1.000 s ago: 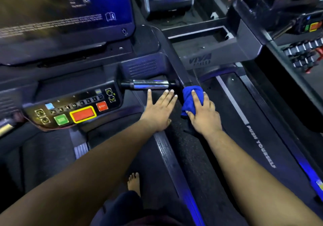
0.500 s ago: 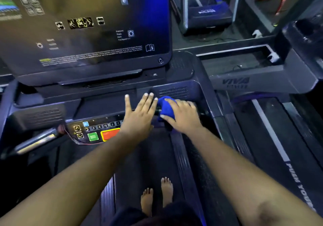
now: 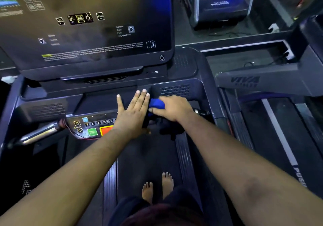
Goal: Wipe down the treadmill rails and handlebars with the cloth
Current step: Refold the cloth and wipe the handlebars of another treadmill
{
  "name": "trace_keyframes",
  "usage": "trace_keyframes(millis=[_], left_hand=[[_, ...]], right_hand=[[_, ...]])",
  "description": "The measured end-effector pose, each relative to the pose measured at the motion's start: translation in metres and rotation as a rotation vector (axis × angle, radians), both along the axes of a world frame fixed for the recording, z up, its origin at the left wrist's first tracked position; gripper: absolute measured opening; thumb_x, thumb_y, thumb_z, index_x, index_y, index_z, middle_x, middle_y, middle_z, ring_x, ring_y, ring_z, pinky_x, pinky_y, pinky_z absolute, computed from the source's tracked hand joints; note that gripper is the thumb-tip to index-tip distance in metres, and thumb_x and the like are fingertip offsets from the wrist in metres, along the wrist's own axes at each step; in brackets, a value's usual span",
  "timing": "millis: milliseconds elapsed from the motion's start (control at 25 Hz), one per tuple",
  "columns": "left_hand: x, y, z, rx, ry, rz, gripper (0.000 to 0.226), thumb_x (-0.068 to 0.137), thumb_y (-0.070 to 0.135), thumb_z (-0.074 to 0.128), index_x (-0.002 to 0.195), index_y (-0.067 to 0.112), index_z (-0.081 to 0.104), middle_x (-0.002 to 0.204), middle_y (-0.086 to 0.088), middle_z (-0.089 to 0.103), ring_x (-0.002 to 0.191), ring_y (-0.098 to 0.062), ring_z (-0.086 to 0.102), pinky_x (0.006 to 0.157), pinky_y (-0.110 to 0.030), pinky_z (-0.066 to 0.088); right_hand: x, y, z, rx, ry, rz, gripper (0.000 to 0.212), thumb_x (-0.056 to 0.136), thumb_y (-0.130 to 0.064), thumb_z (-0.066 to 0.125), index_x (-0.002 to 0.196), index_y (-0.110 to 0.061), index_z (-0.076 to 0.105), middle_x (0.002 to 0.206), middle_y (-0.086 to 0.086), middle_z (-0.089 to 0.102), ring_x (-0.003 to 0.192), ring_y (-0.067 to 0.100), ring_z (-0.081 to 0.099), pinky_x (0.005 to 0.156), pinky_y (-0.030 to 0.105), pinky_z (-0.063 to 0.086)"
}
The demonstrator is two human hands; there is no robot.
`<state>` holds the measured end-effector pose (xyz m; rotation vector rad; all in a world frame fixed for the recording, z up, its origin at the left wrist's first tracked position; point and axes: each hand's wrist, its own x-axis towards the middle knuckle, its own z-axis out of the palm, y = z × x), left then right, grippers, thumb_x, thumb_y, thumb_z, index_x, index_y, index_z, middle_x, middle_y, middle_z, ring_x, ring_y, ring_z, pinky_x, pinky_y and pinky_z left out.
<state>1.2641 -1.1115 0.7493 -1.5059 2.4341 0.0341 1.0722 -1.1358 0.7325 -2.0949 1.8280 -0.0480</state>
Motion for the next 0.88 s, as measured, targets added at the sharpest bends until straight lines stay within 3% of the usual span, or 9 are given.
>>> trace_keyframes(millis=[160, 280, 360, 480, 560, 640, 760, 880], left_hand=[[-0.003, -0.001, 0.004, 0.031, -0.005, 0.023, 0.140, 0.064, 0.077, 0.067, 0.154, 0.012, -0.018, 0.165, 0.000, -0.021, 0.152, -0.016, -0.017, 0.107, -0.077, -0.009], [-0.003, -0.001, 0.008, 0.062, -0.005, 0.028, 0.140, 0.066, 0.076, 0.068, 0.153, 0.012, -0.020, 0.165, 0.000, -0.022, 0.152, -0.017, -0.019, 0.108, -0.078, -0.009], [-0.003, -0.001, 0.007, 0.069, 0.028, 0.045, 0.141, 0.064, 0.076, 0.068, 0.154, 0.013, -0.020, 0.164, 0.001, -0.023, 0.151, -0.016, -0.020, 0.108, -0.077, -0.010], [-0.002, 0.002, 0.009, 0.068, 0.052, 0.045, 0.139, 0.065, 0.077, 0.067, 0.154, 0.013, -0.020, 0.164, 0.001, -0.023, 0.151, -0.015, -0.021, 0.108, -0.077, -0.009], [0.004, 0.009, 0.012, 0.071, 0.050, 0.037, 0.137, 0.068, 0.077, 0.064, 0.153, 0.012, -0.021, 0.164, -0.001, -0.025, 0.151, -0.014, -0.021, 0.108, -0.077, -0.009], [0.017, 0.022, 0.020, 0.067, 0.042, 0.024, 0.132, 0.072, 0.078, 0.060, 0.154, 0.012, -0.020, 0.164, -0.001, -0.025, 0.151, -0.014, -0.019, 0.108, -0.077, -0.009], [0.048, 0.048, 0.032, 0.063, 0.101, 0.053, 0.121, 0.079, 0.077, 0.052, 0.155, 0.014, -0.017, 0.165, 0.001, -0.022, 0.152, -0.013, -0.016, 0.110, -0.075, -0.007], [0.105, 0.095, 0.047, 0.052, 0.161, 0.152, 0.114, 0.082, 0.075, 0.051, 0.157, 0.016, -0.012, 0.165, 0.002, -0.019, 0.153, -0.013, -0.013, 0.111, -0.074, -0.007]], right_hand=[[-0.019, 0.060, -0.043, -0.323, 0.198, -0.090, 0.078, 0.073, -0.079, 0.049, 0.133, -0.030, 0.050, 0.114, 0.005, 0.061, 0.101, 0.027, 0.058, 0.087, 0.045, 0.042], [-0.052, 0.059, -0.046, -0.244, 0.236, -0.181, 0.088, 0.064, -0.089, 0.043, 0.124, -0.026, 0.055, 0.103, 0.006, 0.062, 0.095, 0.029, 0.059, 0.084, 0.044, 0.042], [-0.056, 0.039, -0.035, -0.140, 0.161, -0.212, 0.087, 0.063, -0.094, 0.034, 0.114, -0.027, 0.057, 0.098, 0.001, 0.066, 0.096, 0.027, 0.061, 0.080, 0.041, 0.043], [-0.032, 0.034, -0.030, -0.151, 0.050, -0.118, 0.078, 0.077, -0.084, 0.031, 0.130, -0.033, 0.054, 0.118, -0.002, 0.066, 0.110, 0.026, 0.060, 0.089, 0.042, 0.043], [-0.012, 0.042, -0.027, -0.250, -0.018, -0.051, 0.062, 0.086, -0.064, 0.051, 0.140, -0.033, 0.050, 0.132, 0.002, 0.062, 0.121, 0.027, 0.056, 0.100, 0.045, 0.041], [0.003, 0.053, -0.019, -0.285, -0.071, -0.004, 0.060, 0.085, -0.038, 0.068, 0.141, -0.028, 0.051, 0.139, 0.007, 0.059, 0.129, 0.029, 0.053, 0.107, 0.046, 0.039], [0.026, 0.076, 0.000, -0.404, -0.132, 0.037, 0.057, 0.079, -0.031, 0.068, 0.135, -0.024, 0.057, 0.130, 0.009, 0.065, 0.120, 0.032, 0.060, 0.101, 0.045, 0.046], [0.090, 0.115, 0.017, -0.473, -0.375, 0.020, 0.052, 0.082, -0.028, 0.064, 0.133, -0.020, 0.058, 0.124, 0.006, 0.067, 0.114, 0.030, 0.062, 0.096, 0.045, 0.048]])
